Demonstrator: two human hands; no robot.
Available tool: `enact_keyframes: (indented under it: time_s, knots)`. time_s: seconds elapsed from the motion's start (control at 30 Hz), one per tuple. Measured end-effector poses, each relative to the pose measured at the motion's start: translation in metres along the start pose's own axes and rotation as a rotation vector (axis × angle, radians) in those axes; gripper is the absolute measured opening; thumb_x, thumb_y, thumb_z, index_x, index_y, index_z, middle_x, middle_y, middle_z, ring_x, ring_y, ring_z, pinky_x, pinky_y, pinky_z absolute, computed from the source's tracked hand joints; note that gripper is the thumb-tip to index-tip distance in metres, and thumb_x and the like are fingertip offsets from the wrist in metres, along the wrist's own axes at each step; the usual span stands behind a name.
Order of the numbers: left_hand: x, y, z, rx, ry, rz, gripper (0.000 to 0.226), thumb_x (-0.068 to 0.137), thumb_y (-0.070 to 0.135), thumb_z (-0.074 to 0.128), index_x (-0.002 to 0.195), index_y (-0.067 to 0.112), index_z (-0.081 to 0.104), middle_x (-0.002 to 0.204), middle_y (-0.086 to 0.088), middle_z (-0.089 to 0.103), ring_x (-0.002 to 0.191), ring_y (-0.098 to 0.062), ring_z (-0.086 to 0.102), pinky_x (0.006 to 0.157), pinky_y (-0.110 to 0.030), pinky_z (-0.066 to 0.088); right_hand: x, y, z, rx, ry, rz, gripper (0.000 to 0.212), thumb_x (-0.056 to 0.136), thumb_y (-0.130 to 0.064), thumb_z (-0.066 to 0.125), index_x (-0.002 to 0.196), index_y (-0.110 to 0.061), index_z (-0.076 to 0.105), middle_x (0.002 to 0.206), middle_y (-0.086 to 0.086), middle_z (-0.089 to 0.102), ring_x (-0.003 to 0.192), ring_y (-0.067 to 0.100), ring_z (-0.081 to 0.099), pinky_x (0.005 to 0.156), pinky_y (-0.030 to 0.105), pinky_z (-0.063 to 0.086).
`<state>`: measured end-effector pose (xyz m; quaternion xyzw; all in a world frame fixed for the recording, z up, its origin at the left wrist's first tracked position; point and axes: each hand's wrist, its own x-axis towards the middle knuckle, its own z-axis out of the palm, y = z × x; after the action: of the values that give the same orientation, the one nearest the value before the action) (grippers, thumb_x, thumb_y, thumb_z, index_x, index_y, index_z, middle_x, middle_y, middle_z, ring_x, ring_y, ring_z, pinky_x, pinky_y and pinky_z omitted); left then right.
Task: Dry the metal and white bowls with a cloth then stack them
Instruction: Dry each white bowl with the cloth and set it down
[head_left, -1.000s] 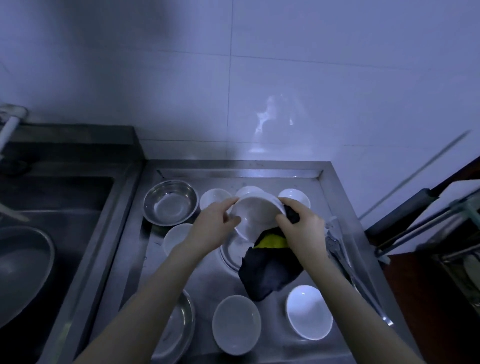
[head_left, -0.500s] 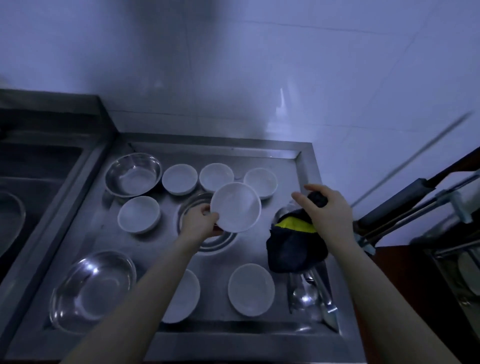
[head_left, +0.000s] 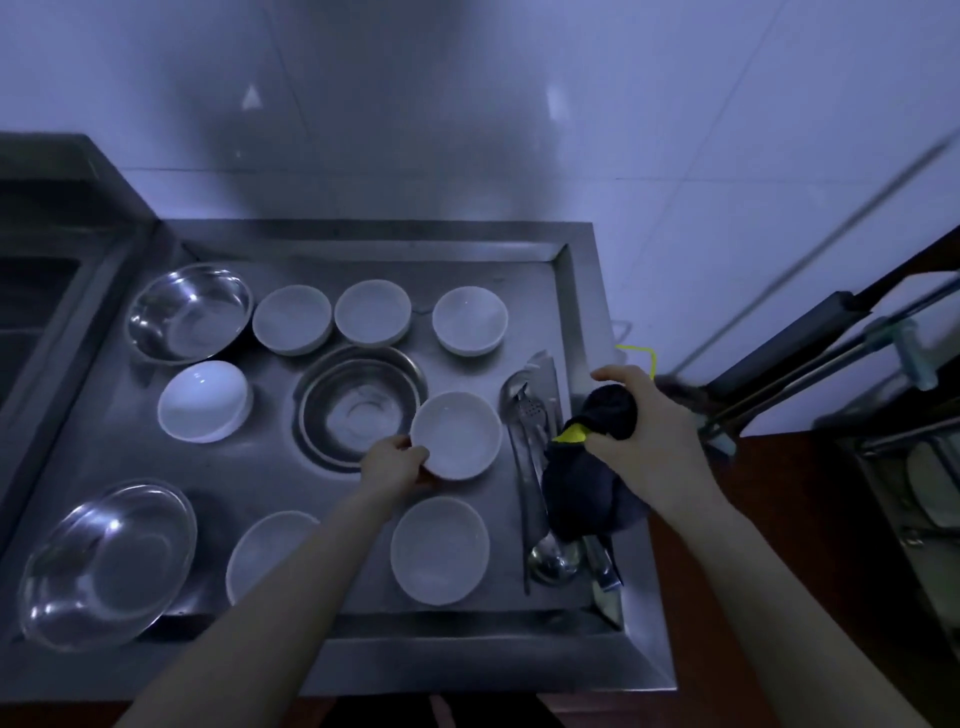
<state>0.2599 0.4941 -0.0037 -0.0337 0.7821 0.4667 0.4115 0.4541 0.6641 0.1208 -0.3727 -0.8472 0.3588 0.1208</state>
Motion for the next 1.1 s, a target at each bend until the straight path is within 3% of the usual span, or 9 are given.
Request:
enact_keyframes:
  time_s: [0.1,0.23,0.37,0.43,0.53,0.63,0.77,0.97,1.1]
  knots:
    - [0.002,0.000,0.014,0.008,-0.013,-0.026,0.018,0.089,-0.003,0.055,0.083,0.012,0.063,0.083,-0.018,0.065,0.069,-0.031,0.064,0.055,-0.035,0.058,0.002,0.004,0.007,0.020,0.053,-0.033,0.048,0.067,-0.002,0.072,0.110,-0.018,0.058,0.091,0.002,0.063,0.082,0.014,0.054,0.068,0.021,0.035]
    - [0.035,-0.032,0.016,0.126,0.009,-0.002,0.006,0.069,0.026,0.066,0.074,0.024,0.064,0.092,-0.016,0.071,0.088,-0.035,0.068,0.085,-0.051,0.057,0.005,0.008,0.014,0.019,0.079,-0.067,0.032,0.069,-0.011,0.069,0.099,-0.019,0.060,0.093,0.001,0.066,0.088,0.021,0.061,0.077,0.031,0.045]
    - [0.024,-0.032,0.015,0.199,0.001,0.050,0.014,0.079,0.031,0.072,0.076,0.024,0.060,0.085,-0.011,0.066,0.079,-0.025,0.062,0.088,-0.051,0.053,0.003,0.011,0.019,-0.039,0.102,-0.061,0.026,0.071,-0.023,0.066,0.097,-0.025,0.062,0.093,0.000,0.067,0.090,0.025,0.062,0.079,0.042,0.049]
    - [0.015,-0.032,0.011,0.198,-0.042,0.066,0.016,0.088,0.028,0.070,0.102,0.021,0.066,0.091,-0.012,0.068,0.081,-0.025,0.064,0.086,-0.049,0.054,0.000,0.013,0.021,-0.050,0.138,-0.078,0.023,0.074,-0.018,0.069,0.096,-0.022,0.066,0.095,0.002,0.067,0.091,0.023,0.062,0.082,0.034,0.047]
    - [0.000,-0.043,-0.001,0.302,-0.079,0.039,0.068,0.080,0.032,0.079,0.138,0.014,0.048,0.112,-0.013,0.066,0.101,-0.028,0.065,0.085,-0.037,0.051,-0.005,0.015,0.024,-0.040,0.208,-0.123,0.017,0.075,-0.010,0.075,0.091,-0.014,0.071,0.104,0.003,0.066,0.096,0.016,0.061,0.086,0.016,0.040]
    - [-0.016,-0.060,-0.010,0.552,-0.107,0.075,0.058,0.079,0.006,0.074,0.133,0.011,0.055,0.117,-0.013,0.065,0.107,-0.029,0.062,0.080,-0.030,0.044,-0.009,0.016,0.023,-0.061,0.239,-0.159,0.014,0.077,-0.009,0.076,0.090,-0.012,0.072,0.103,0.004,0.063,0.095,0.011,0.058,0.086,0.016,0.040]
    - [-0.026,-0.074,-0.017,0.705,-0.051,0.142,0.039,0.077,-0.007,0.055,0.110,0.010,0.069,0.108,-0.016,0.071,0.103,-0.034,0.064,0.083,-0.038,0.052,-0.013,0.006,0.012,0.000,0.245,-0.158,0.011,0.080,-0.009,0.074,0.090,-0.013,0.071,0.088,-0.005,0.060,0.085,-0.001,0.051,0.081,0.001,0.033]
    - [-0.045,-0.066,-0.042,0.383,-0.064,0.040,0.030,0.073,-0.002,0.060,0.097,0.016,0.063,0.089,-0.008,0.066,0.091,-0.032,0.065,0.082,-0.049,0.058,-0.026,-0.025,0.005,0.171,0.236,-0.067,0.020,0.084,-0.016,0.071,0.080,-0.034,0.062,0.077,-0.024,0.062,0.078,-0.008,0.055,0.074,0.001,0.036]
    - [-0.067,-0.043,-0.067,-0.040,-0.036,-0.011,0.032,0.081,-0.008,0.056,0.106,0.011,0.055,0.103,-0.018,0.059,0.088,-0.033,0.062,0.074,-0.044,0.059,-0.036,-0.061,0.014,0.235,0.205,-0.080,0.021,0.085,-0.019,0.070,0.079,-0.037,0.061,0.075,-0.028,0.062,0.076,-0.010,0.056,0.071,0.007,0.039]
